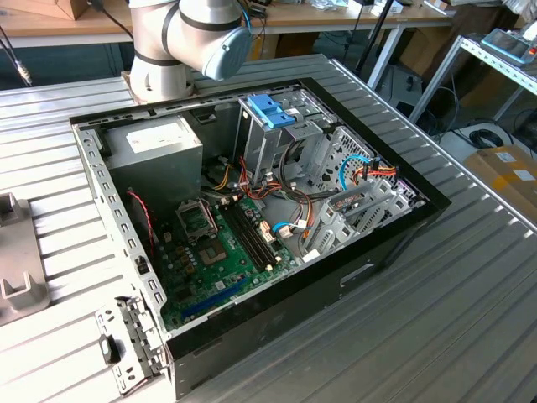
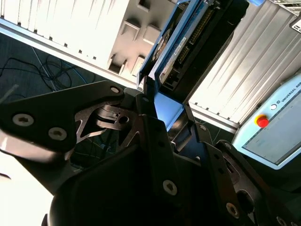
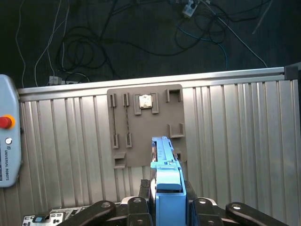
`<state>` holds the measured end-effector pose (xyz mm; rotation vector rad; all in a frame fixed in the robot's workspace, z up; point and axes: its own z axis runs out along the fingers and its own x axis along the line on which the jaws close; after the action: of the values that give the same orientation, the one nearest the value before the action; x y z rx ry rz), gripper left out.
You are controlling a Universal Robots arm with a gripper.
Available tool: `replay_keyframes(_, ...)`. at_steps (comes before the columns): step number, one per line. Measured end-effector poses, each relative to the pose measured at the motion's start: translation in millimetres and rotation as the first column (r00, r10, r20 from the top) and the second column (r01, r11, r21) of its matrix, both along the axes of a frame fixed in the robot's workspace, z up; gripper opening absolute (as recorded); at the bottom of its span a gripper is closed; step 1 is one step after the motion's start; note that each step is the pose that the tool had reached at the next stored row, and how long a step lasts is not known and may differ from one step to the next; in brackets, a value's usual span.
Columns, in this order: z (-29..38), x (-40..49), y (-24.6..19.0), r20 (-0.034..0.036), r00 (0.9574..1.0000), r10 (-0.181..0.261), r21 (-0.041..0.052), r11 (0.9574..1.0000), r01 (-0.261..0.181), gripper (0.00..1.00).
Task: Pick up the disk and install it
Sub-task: 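Pick up the disk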
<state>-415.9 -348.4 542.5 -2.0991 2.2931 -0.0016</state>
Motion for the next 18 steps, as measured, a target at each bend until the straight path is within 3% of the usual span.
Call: replay_keyframes(18, -0.3, 12.7, 0.0, 0.0, 1.0, 0.0, -0.0015, 1.0, 0.0, 0.37)
